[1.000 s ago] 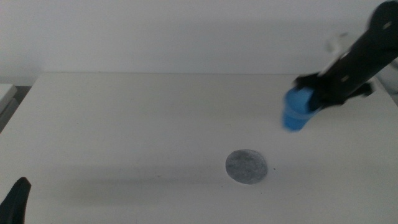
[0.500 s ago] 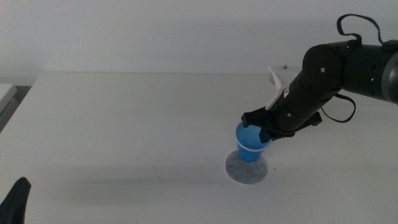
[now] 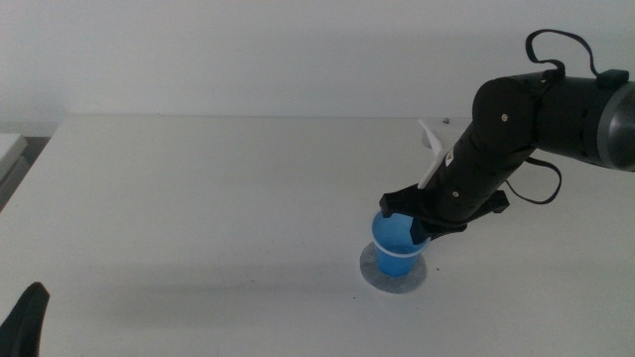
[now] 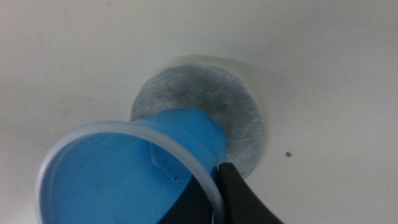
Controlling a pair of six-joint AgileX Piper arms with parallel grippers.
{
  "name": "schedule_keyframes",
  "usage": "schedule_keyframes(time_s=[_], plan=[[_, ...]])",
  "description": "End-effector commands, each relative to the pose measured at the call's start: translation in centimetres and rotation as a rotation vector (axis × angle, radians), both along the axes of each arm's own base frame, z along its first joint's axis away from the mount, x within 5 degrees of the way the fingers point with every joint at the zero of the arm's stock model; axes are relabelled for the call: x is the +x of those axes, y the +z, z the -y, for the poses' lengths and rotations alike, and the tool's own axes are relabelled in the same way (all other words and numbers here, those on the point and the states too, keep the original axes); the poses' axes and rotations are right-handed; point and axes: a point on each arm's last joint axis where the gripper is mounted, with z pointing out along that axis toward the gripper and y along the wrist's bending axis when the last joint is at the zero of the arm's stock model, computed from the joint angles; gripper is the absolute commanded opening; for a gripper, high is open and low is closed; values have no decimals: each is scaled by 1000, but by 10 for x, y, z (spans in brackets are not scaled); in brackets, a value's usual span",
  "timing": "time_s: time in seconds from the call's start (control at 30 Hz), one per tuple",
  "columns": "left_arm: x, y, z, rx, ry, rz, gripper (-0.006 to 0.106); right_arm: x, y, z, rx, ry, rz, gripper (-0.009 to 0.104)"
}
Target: Place an empty cup on a cup mat.
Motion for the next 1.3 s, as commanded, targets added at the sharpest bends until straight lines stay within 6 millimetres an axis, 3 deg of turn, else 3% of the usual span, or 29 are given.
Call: schedule_keyframes(time_s=[0.0,0.37,0.67,0.77,0.83,1.0,1.17,1.27], plan=[[0,1,0,-11,-2,8,94,-2,0,-4,-1,16,11,-1],[0,1,0,-11,-2,8,94,1,-7,-4,-17,20,8,1],[0,1,0,-11,-2,8,94,-3,15,0,-8,31,66,53],[0,1,0,-11,-2,8,94,-7,36,4,-3,59,122,67],[0,1,0,-11,-2,8,94,-11,63,11,-10,64,186,73],[0,1,0,-11,-2,8,94,-29,132,50,10,20,347,74],[0,1,0,-11,-2,8,94,-69,180,85,42,-22,506,74],[0,1,0,-11,-2,8,94,-98,194,107,64,-78,560,74]])
